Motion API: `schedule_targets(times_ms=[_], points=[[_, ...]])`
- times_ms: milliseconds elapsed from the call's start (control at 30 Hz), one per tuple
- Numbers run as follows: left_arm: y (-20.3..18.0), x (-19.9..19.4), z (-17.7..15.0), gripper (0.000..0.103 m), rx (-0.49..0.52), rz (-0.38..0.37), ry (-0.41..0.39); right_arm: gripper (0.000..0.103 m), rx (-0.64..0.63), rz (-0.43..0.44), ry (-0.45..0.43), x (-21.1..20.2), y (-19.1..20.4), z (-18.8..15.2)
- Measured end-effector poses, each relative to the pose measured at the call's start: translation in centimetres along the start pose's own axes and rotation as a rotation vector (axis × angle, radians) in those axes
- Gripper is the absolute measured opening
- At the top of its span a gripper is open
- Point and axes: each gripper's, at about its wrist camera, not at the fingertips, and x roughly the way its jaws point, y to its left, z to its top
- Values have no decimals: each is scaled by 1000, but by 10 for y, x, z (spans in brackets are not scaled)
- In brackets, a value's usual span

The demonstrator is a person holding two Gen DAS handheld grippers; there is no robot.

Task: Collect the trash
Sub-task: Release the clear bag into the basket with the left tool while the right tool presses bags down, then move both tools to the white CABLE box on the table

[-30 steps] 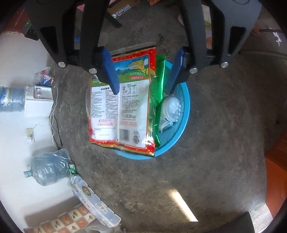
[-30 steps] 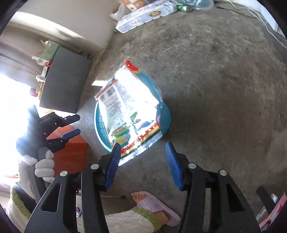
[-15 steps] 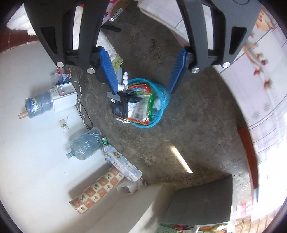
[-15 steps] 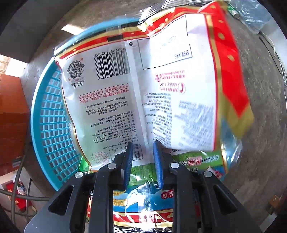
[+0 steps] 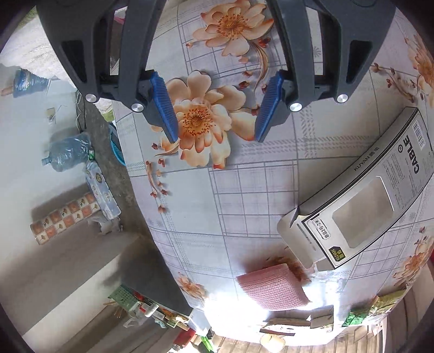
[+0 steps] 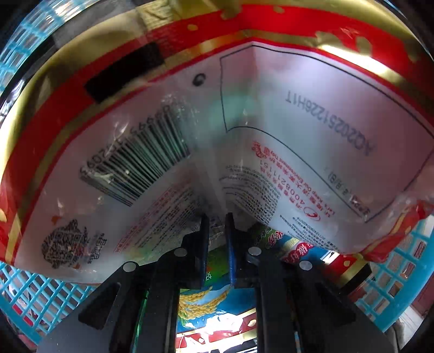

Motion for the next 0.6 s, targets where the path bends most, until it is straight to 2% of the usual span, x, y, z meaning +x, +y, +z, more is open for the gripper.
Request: schedule_targets(times_ms=[67, 100, 133, 267, 400, 533, 600], points=[[3, -4, -1, 55, 11, -6, -11, 24, -5, 29, -13, -15, 0, -5], [3, -6, -2, 55, 16, -7, -20, 34, -15, 44, -33, -25, 0, -10], [3, -7, -4, 55, 18, -14, -29, 40, -29, 53, -55, -36, 0, -15], [13, -16, -14, 55, 1, -68, -48, 43, -82, 112, -146, -80, -2, -45], [23, -32, -24, 55, -2, -81, -87, 43, -110, 208, -279, -140, -10, -89], [43, -55, -38, 55, -28, -75, -137, 44, -181, 327, -439, -212, -1, -164], [56, -66, -45, 58, -42, -60, -168, 49, -221, 387, -499, -247, -2, -196]])
